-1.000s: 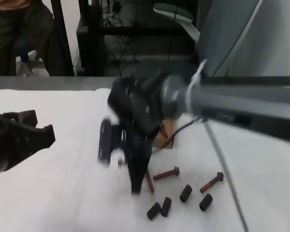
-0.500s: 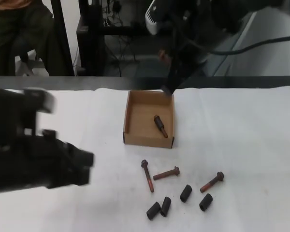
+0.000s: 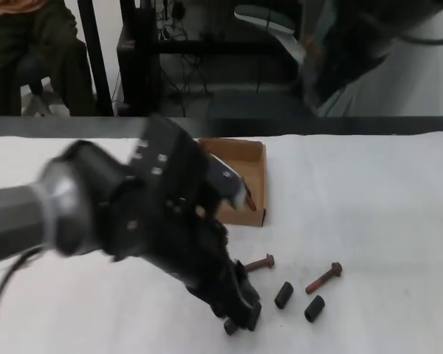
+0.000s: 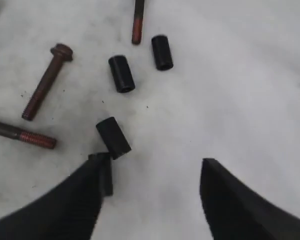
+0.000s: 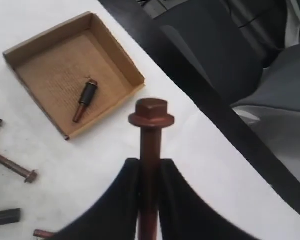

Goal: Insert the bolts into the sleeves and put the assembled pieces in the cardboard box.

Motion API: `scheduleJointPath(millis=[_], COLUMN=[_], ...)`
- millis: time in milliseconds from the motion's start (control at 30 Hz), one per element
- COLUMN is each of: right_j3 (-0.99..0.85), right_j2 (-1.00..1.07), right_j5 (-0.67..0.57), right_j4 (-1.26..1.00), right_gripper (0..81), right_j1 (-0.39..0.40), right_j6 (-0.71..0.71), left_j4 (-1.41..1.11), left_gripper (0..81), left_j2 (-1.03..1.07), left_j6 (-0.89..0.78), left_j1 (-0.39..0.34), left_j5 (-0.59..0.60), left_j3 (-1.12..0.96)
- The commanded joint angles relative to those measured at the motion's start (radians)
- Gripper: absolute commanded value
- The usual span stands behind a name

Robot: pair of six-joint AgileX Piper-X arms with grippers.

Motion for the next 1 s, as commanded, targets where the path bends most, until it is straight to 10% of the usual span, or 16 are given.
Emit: scheduleJointPath(millis=[0,967], right_j3=[-0.004,0.000], right_j2=[-0.043,-0.083], right_j5=[0.007,-0.024], right_j4=[0.005,0.031], right_gripper=[0.0,0.0], right_j1=[-0.051,-0.073], right_j6=[0.007,0.043], left_j4=[0.088,0.214], left_gripper=[66.8,59.9], left_j2=[0.063,0.310], left_j6=[0.031,0.214], left_j1=[-0.022,-0.113], left_j5=[-0.094,-0.284], left_j3=[-0.070,-0.208])
